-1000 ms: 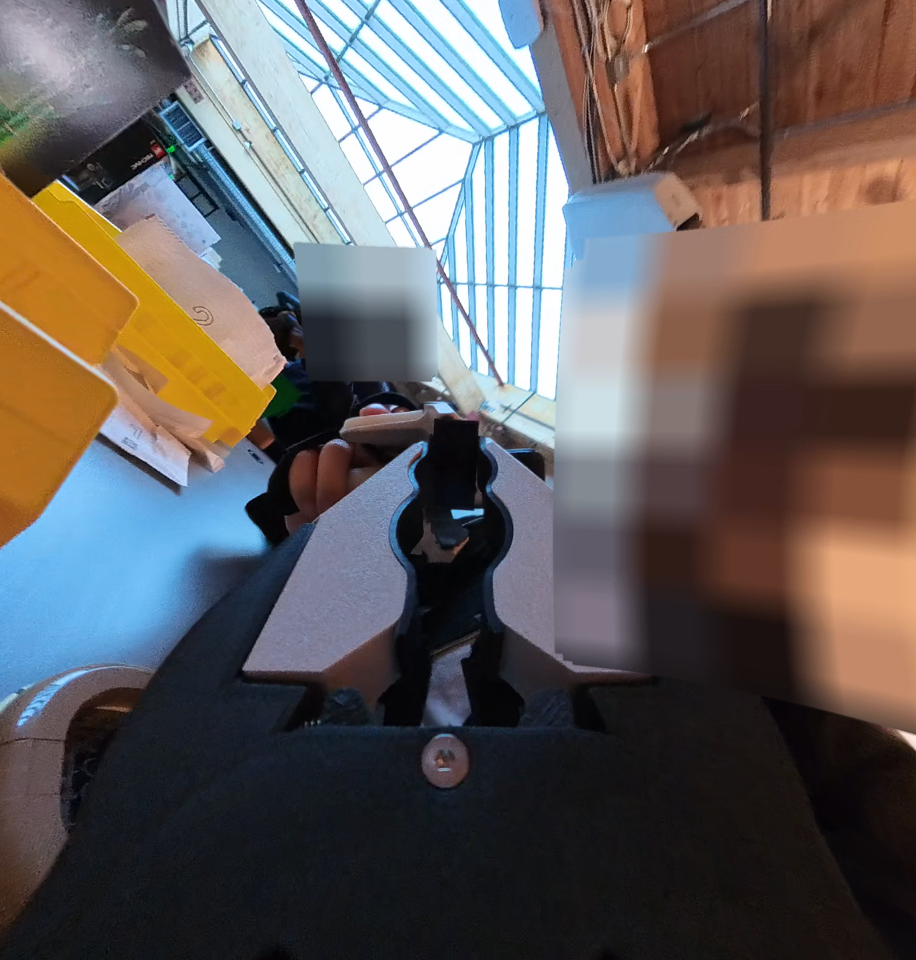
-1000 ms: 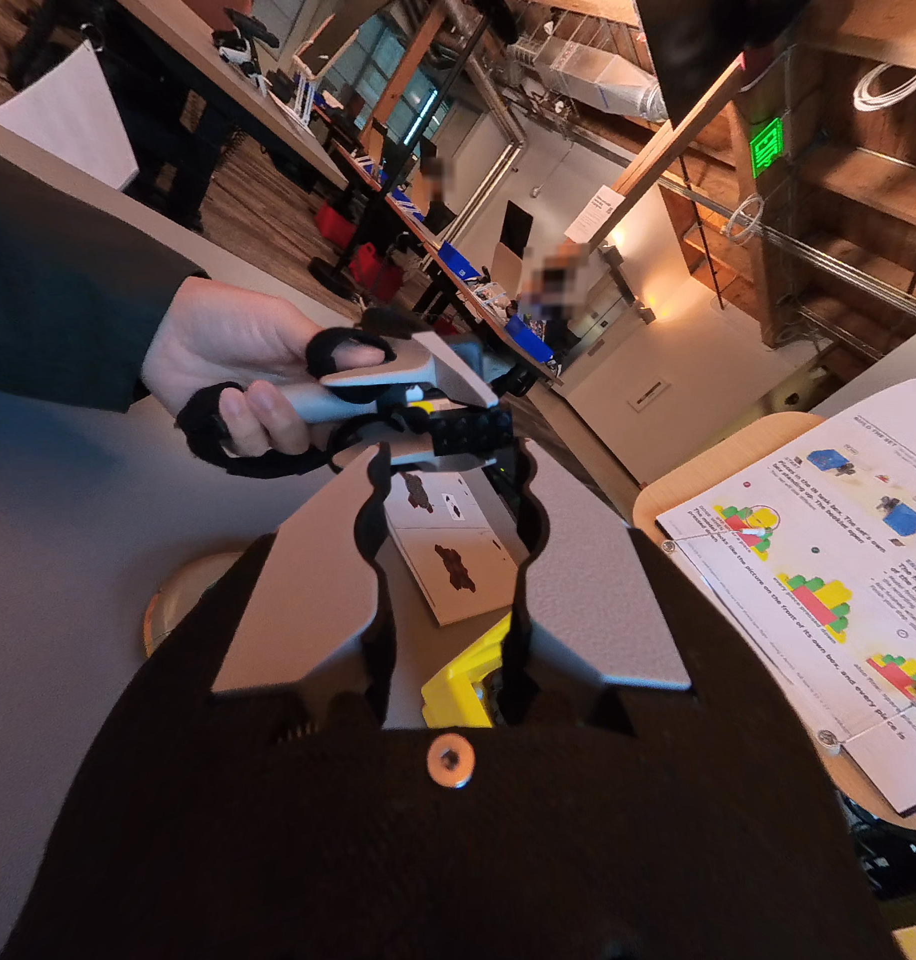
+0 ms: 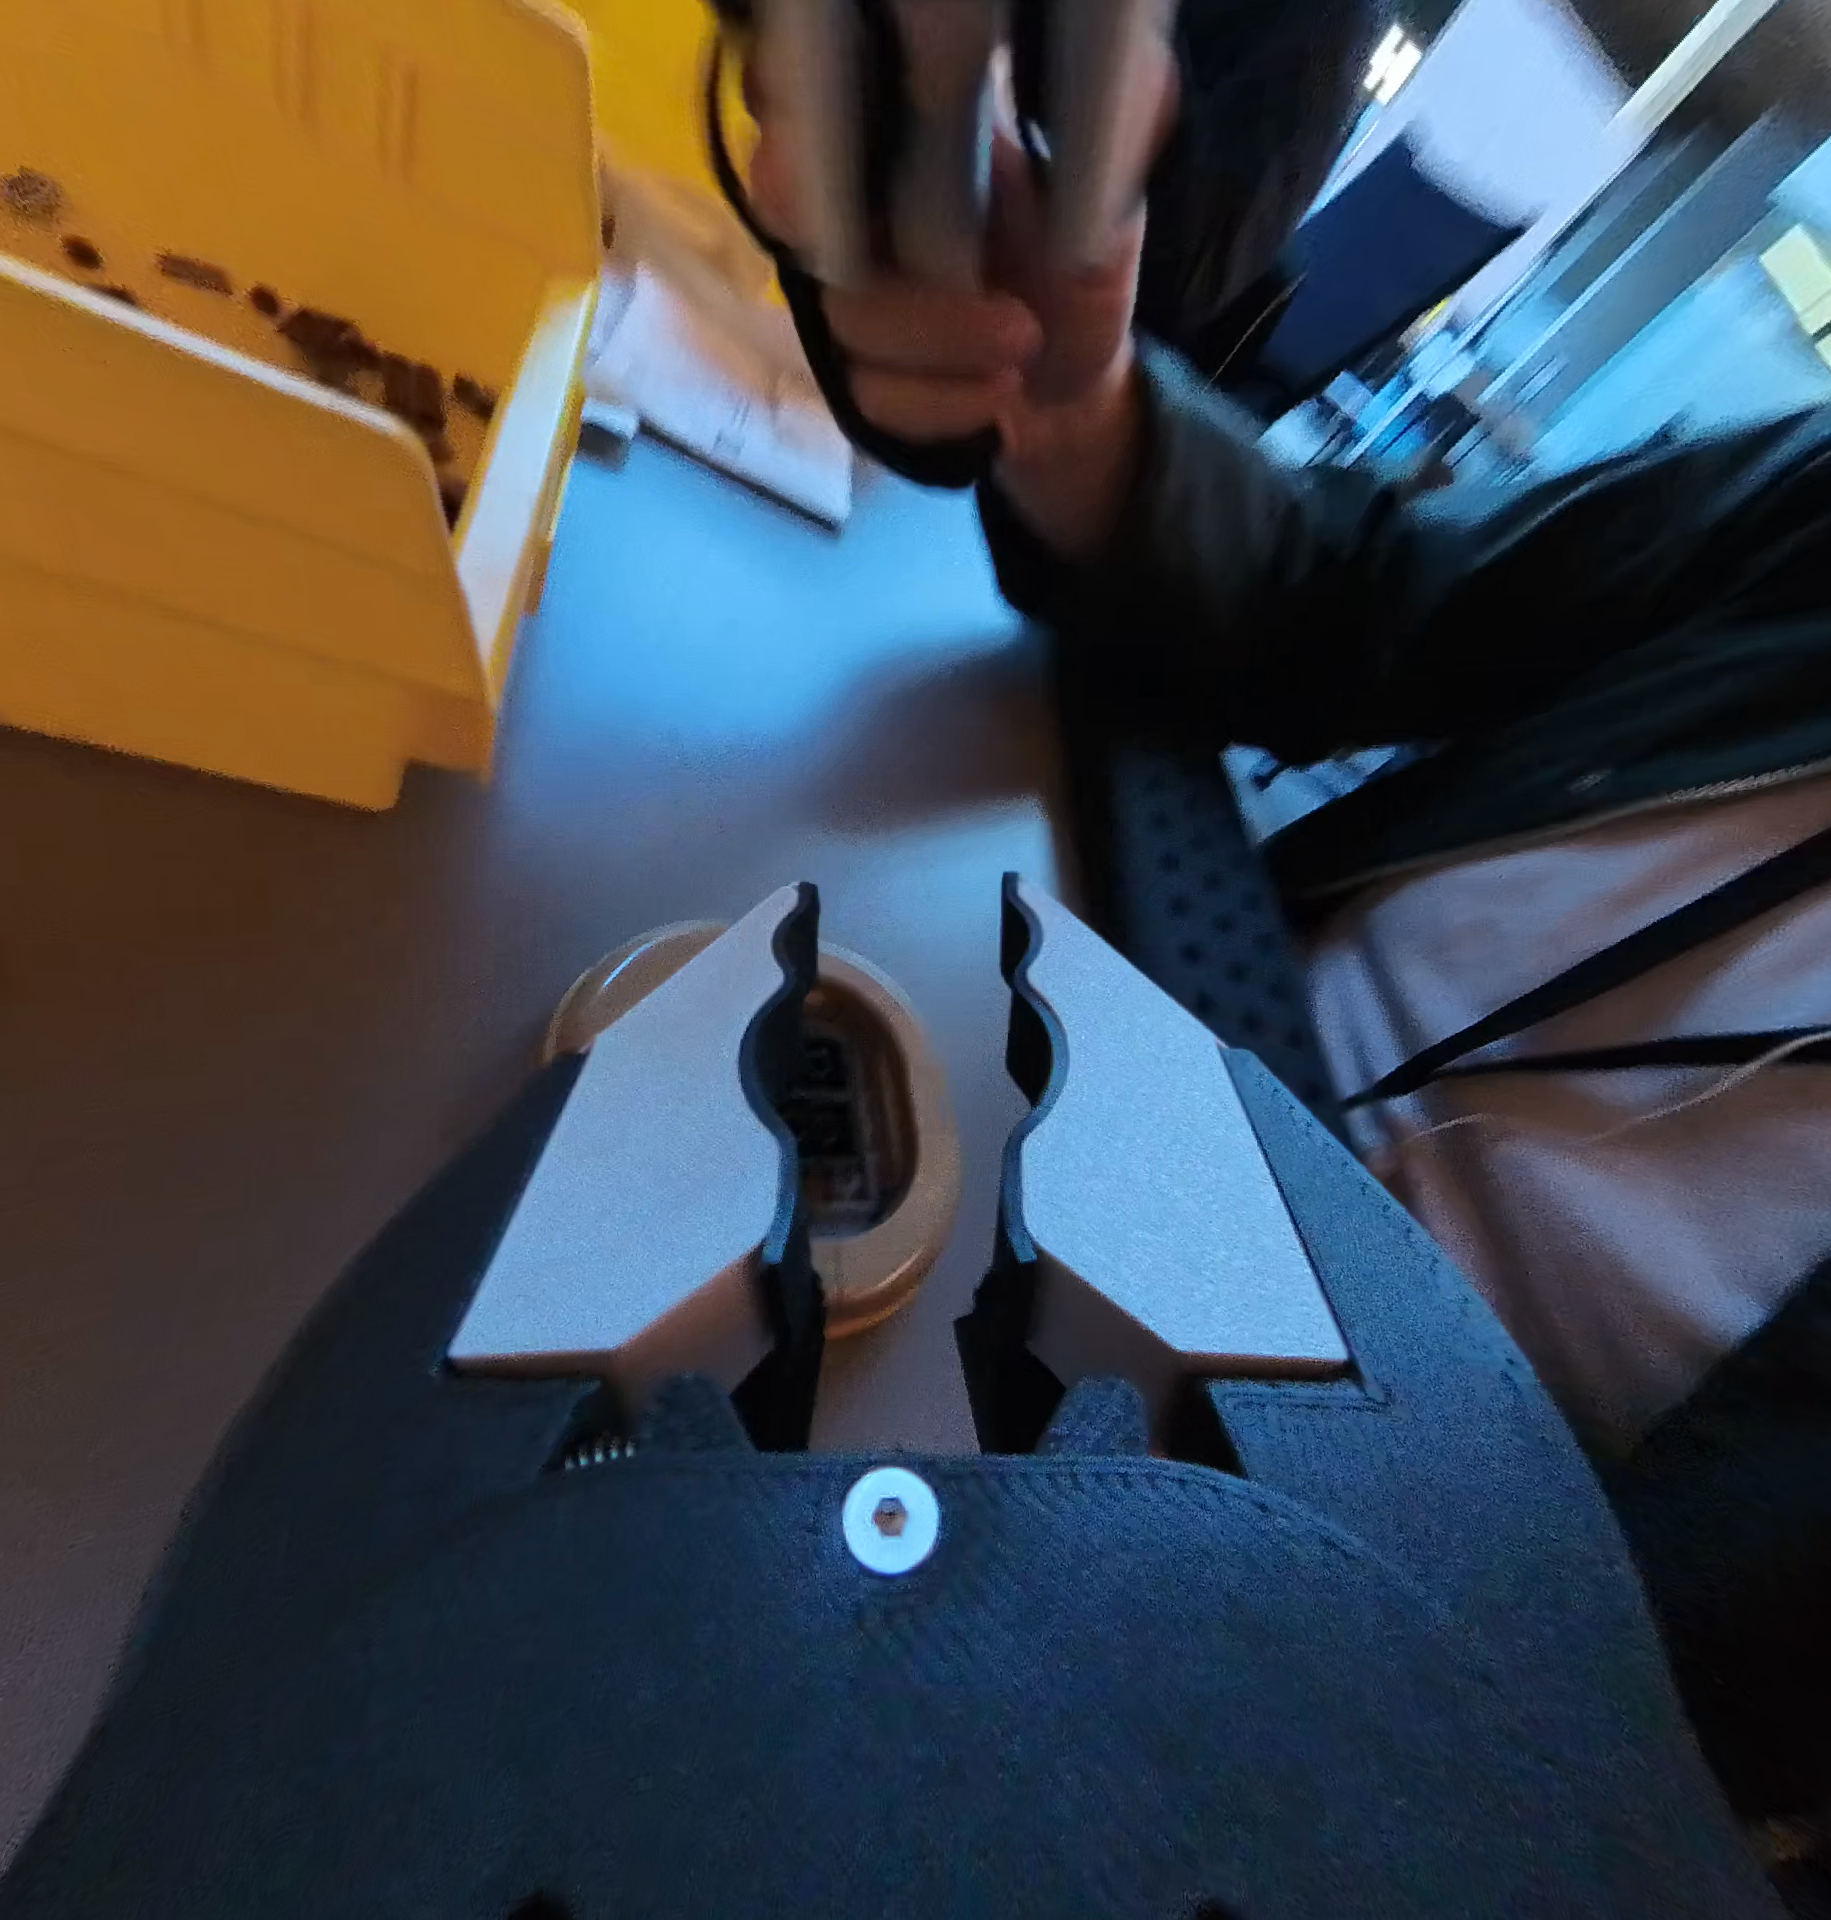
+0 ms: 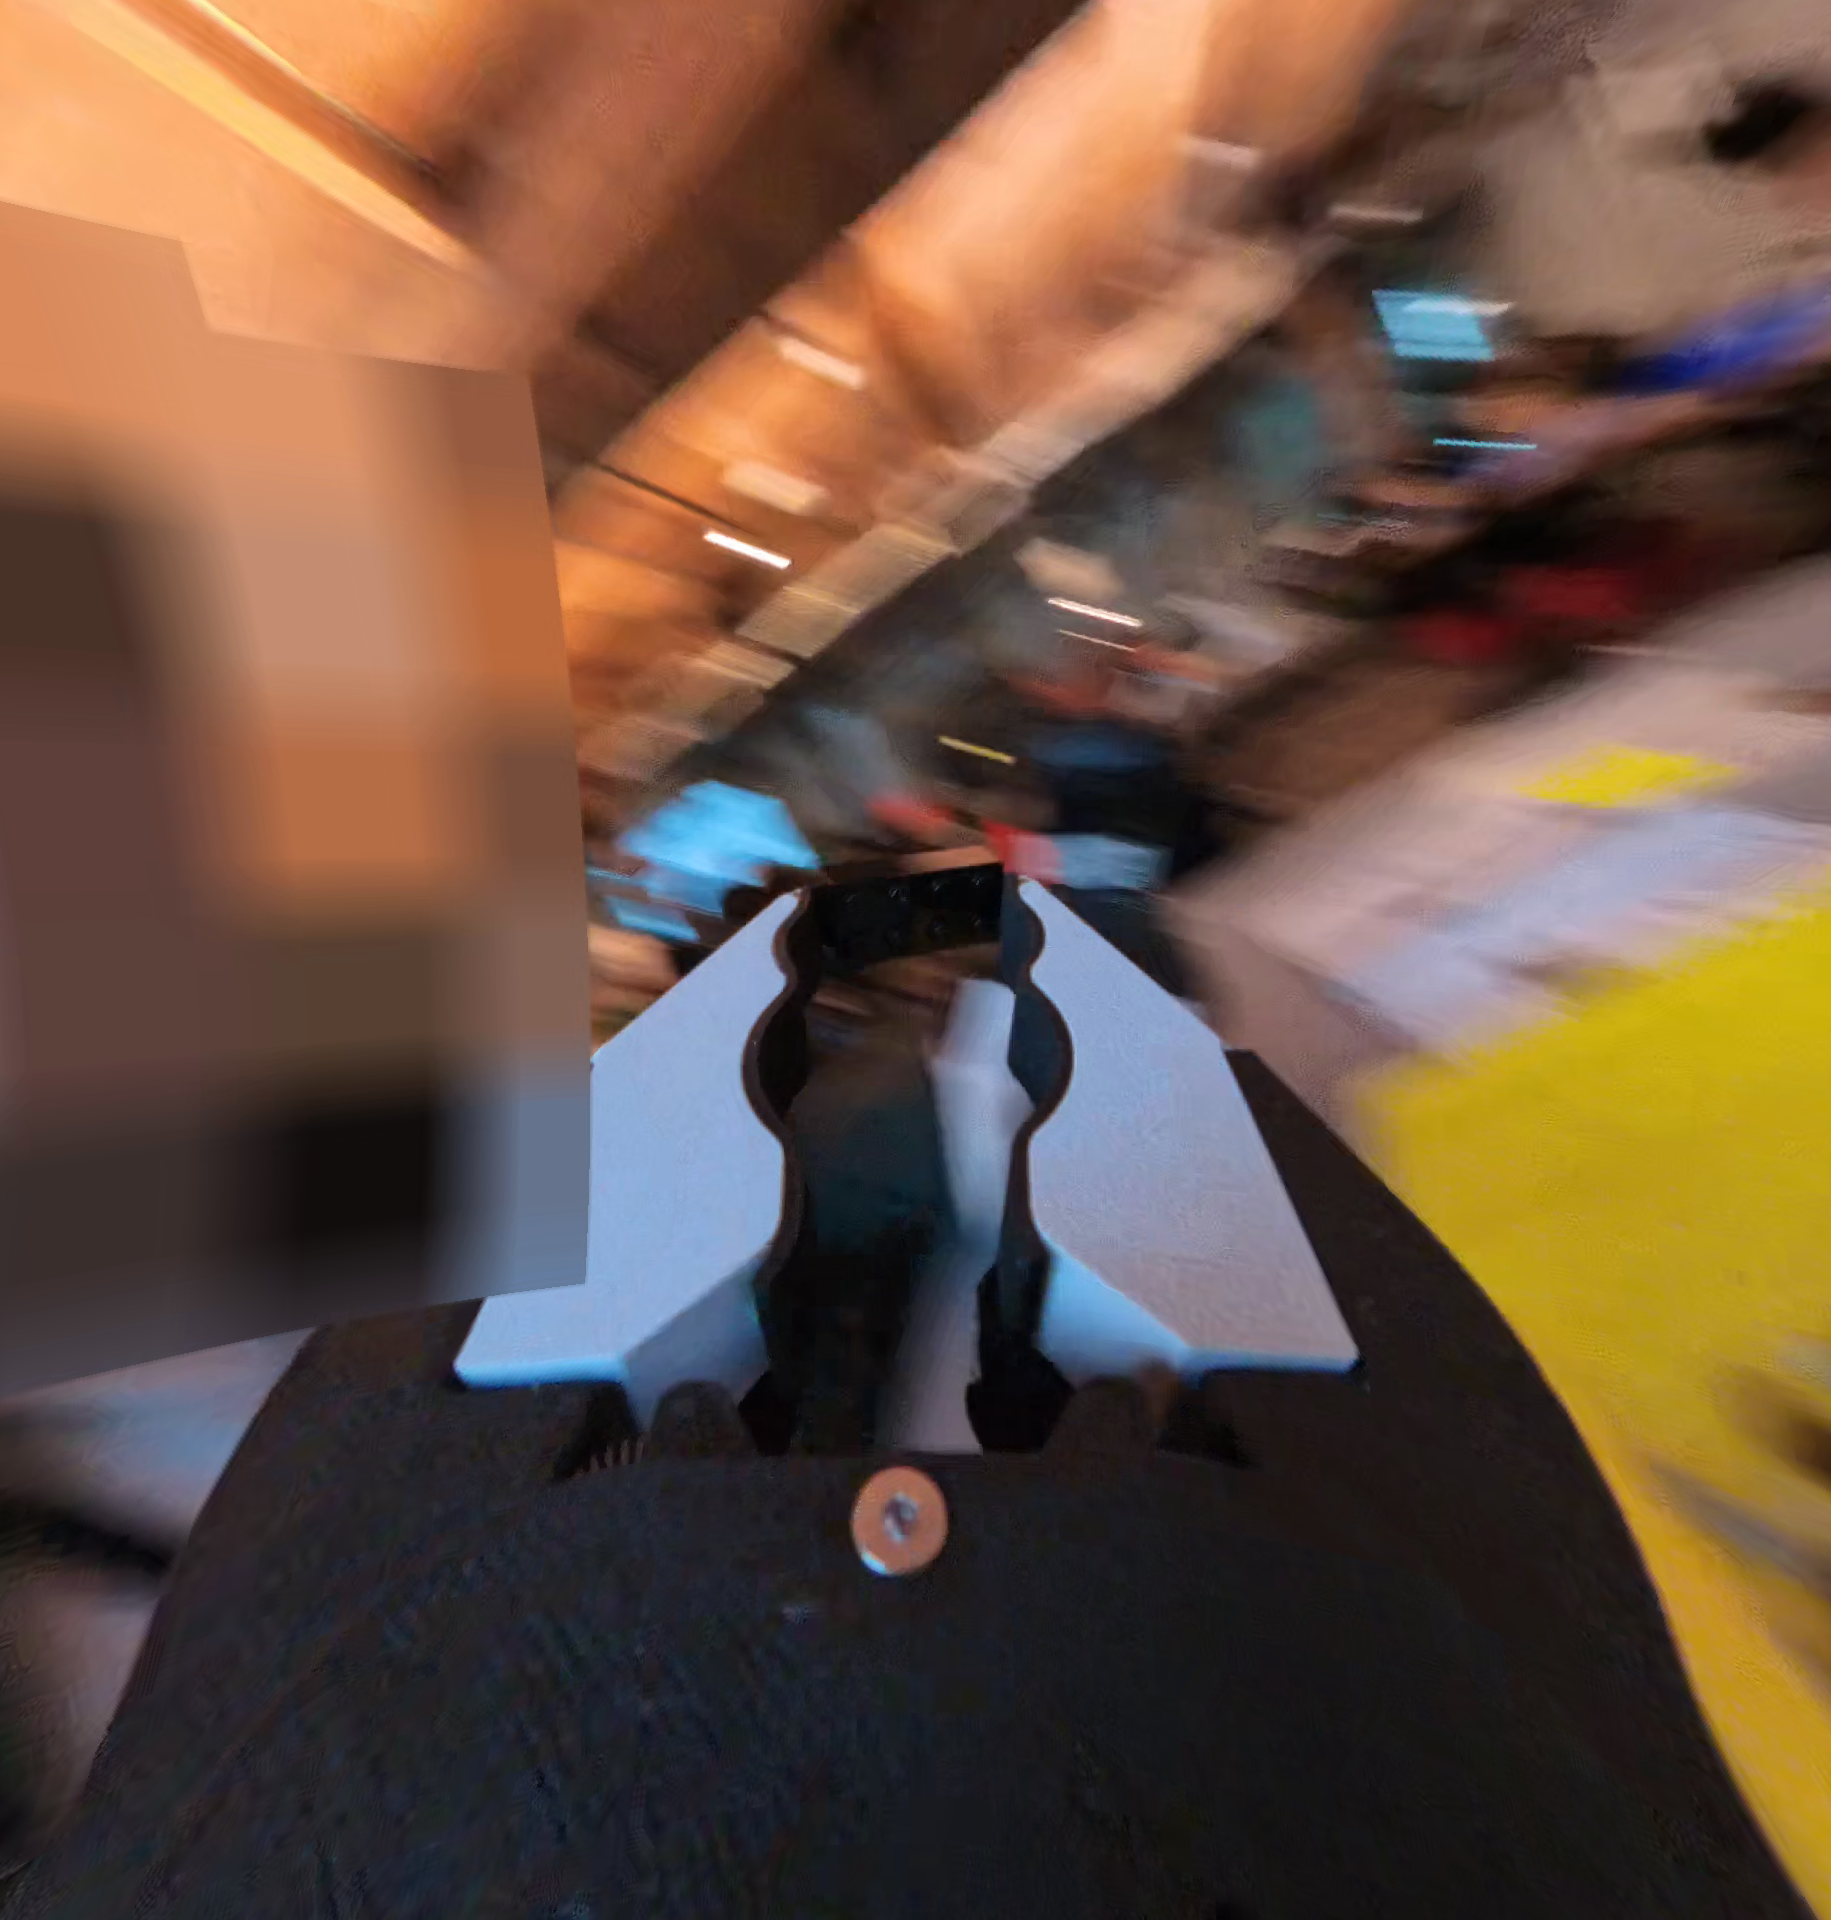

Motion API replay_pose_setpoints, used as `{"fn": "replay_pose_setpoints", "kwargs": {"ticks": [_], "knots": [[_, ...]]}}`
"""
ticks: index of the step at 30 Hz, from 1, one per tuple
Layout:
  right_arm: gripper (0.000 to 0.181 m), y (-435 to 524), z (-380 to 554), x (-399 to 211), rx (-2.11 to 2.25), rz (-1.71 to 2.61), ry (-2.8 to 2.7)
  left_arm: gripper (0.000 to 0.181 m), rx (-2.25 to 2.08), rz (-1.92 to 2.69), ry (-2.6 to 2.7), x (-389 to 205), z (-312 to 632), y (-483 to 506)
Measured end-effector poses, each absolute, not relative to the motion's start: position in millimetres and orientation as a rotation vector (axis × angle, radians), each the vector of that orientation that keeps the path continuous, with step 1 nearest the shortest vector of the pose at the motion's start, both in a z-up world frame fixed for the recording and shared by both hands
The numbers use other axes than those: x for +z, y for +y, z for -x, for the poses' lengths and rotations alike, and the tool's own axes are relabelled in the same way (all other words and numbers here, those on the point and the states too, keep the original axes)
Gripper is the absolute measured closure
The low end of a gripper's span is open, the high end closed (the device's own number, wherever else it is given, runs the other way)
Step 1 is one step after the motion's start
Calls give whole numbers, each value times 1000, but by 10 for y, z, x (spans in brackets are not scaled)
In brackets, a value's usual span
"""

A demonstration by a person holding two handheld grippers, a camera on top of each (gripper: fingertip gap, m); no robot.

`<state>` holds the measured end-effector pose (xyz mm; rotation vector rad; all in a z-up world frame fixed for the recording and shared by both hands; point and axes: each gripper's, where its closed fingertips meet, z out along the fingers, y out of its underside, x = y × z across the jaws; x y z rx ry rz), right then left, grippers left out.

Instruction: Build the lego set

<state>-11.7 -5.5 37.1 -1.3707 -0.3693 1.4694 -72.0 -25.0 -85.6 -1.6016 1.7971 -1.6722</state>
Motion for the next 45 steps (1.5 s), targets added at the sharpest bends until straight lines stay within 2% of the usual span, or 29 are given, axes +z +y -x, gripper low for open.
{"fn": "replay_pose_setpoints", "kwargs": {"ticks": [1,4,7,9,10,15,19,22,29,35,40,45], "knots": [[149,199,-38,54,1135,1568,-342,147,-1594,1599,1834,-920,737,-236],[149,546,-724,-477,268,1843,-361,148,-1419,1615,1904,-1070,787,-171],[147,618,-912,-597,28,1902,-356,146,-1319,1624,1953,-1186,817,-142],[114,655,-920,-712,-2,1947,-352,142,-1269,1633,1989,-1253,841,-135],[112,656,-906,-755,-17,1963,-379,139,-1244,1634,2006,-1282,854,-135],[117,464,-197,-633,136,1817,-696,136,-1103,1607,2080,-1399,883,-153],[119,-72,617,-988,523,1844,-1090,139,-1043,1603,2113,-1454,864,-190],[119,-167,698,-1306,509,1914,-1225,147,-948,1557,2126,-1476,855,-152],[142,-244,848,-1383,852,1992,-1124,147,-834,1486,2151,-1499,845,-150],[144,-167,811,-1314,864,1982,-1050,147,-766,1408,2144,-1508,813,-151],[158,-182,812,-1458,710,1990,-1168,147,-785,1404,2132,-1506,791,-166],[156,-163,788,-1472,610,2009,-1195,148,-786,1454,2129,-1508,782,-172]]}}
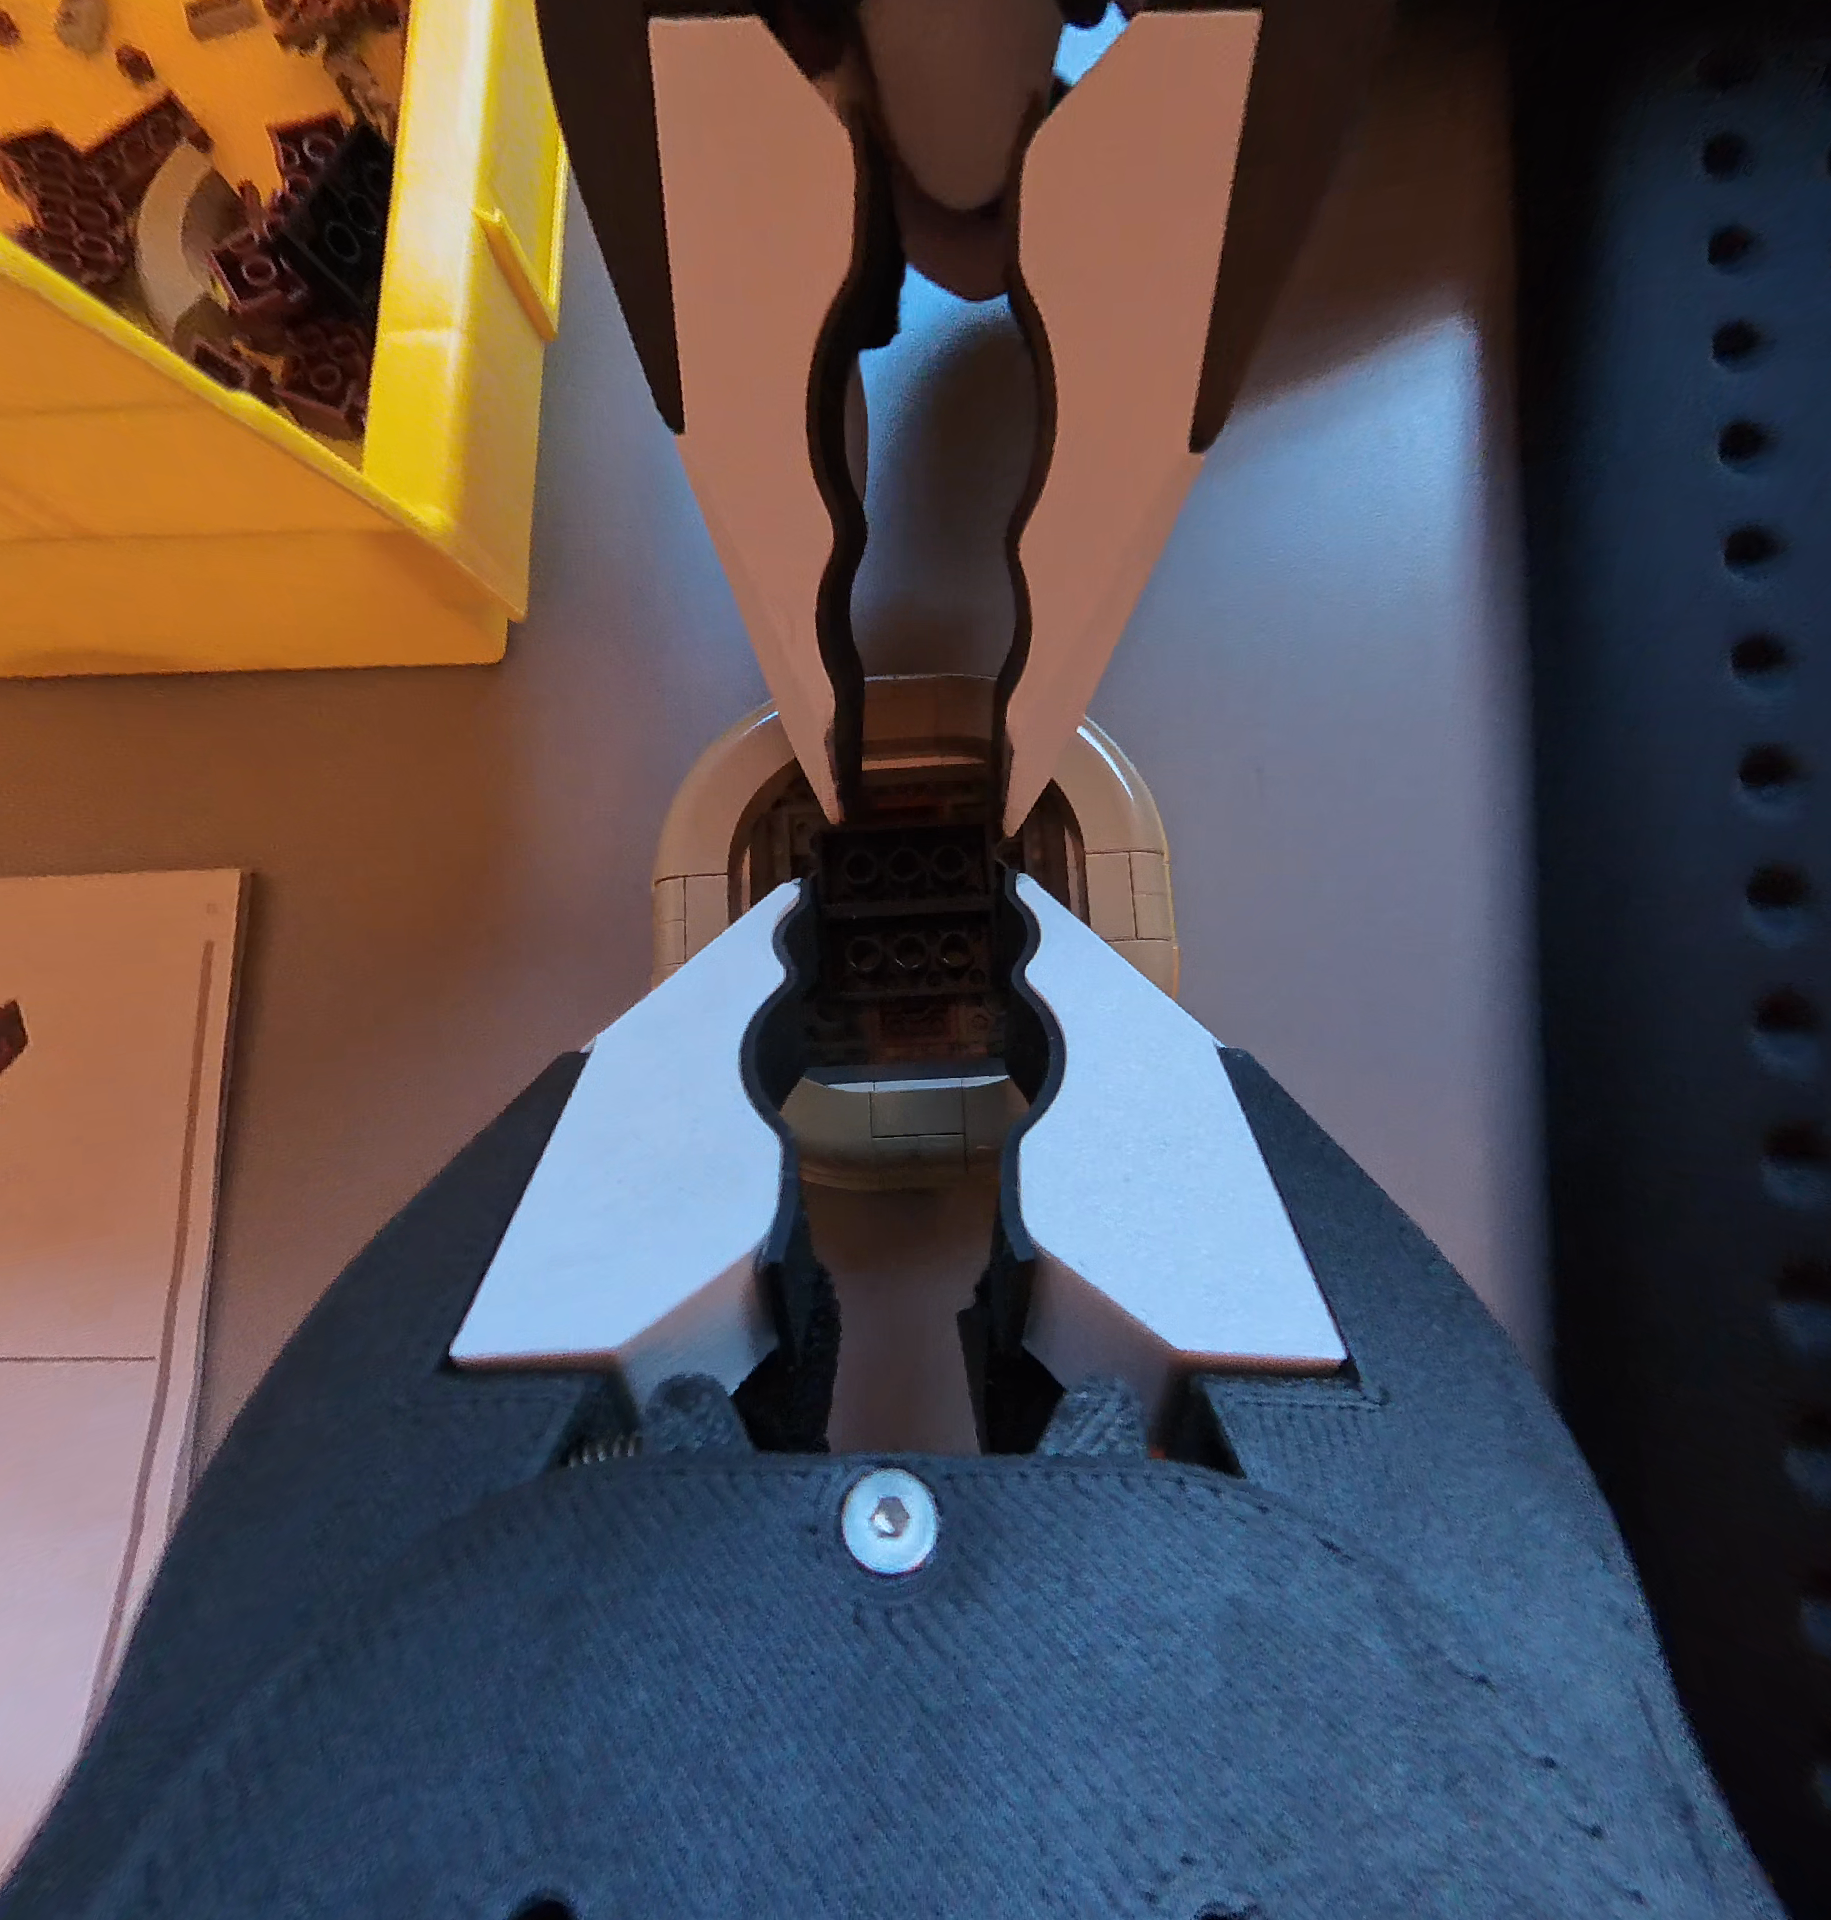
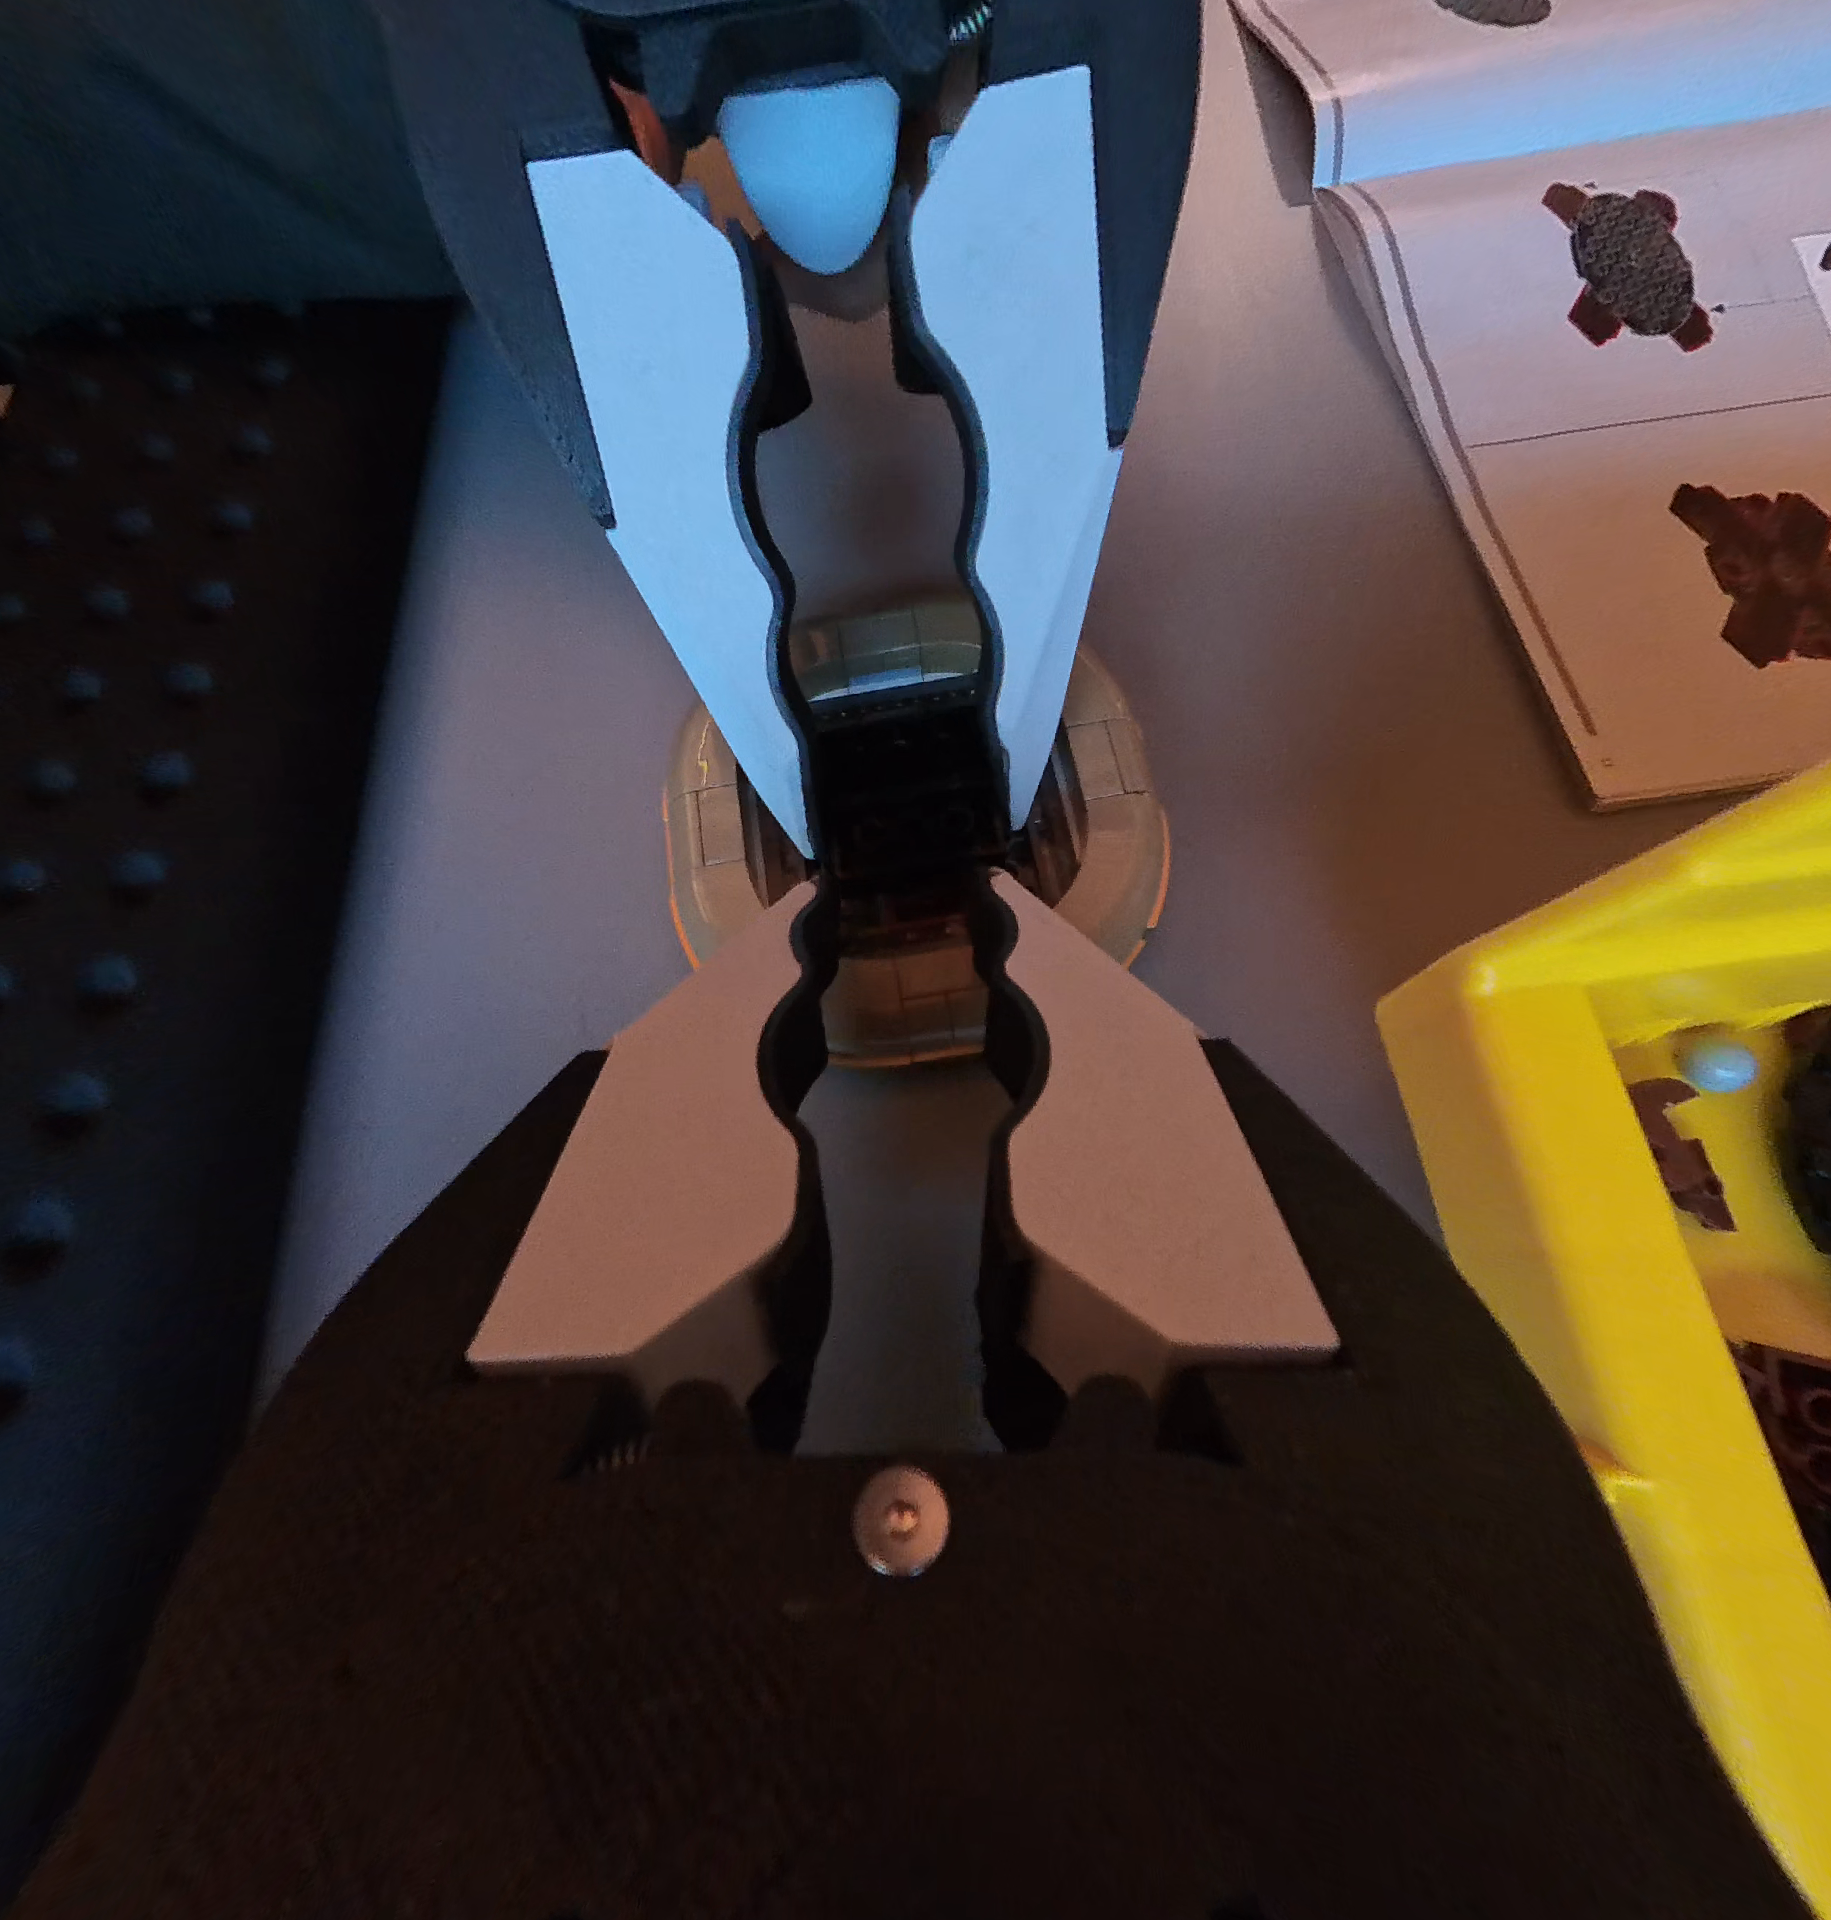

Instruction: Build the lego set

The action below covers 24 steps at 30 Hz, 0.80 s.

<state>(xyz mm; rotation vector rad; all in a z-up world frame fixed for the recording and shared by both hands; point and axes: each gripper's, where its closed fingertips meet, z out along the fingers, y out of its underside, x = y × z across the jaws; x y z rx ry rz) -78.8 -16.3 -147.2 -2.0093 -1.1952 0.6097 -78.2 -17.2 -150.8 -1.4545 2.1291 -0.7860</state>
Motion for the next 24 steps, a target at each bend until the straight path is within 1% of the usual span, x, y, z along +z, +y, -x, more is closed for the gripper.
{"fn": "replay_pose_setpoints", "kwargs": {"ticks": [15,22,23,24], "knots": [[155,-164,806,-1476,586,1986,-1238,148,-957,1629,2080,-1495,792,-165],[155,-170,806,-1476,585,1979,-1248,148,-1137,1698,2032,-1455,798,-176],[155,-175,813,-1475,595,1981,-1243,149,-1173,1710,2022,-1446,806,-177],[154,-180,823,-1475,607,1986,-1238,156,-1186,1717,2005,-1440,810,-162]]}}
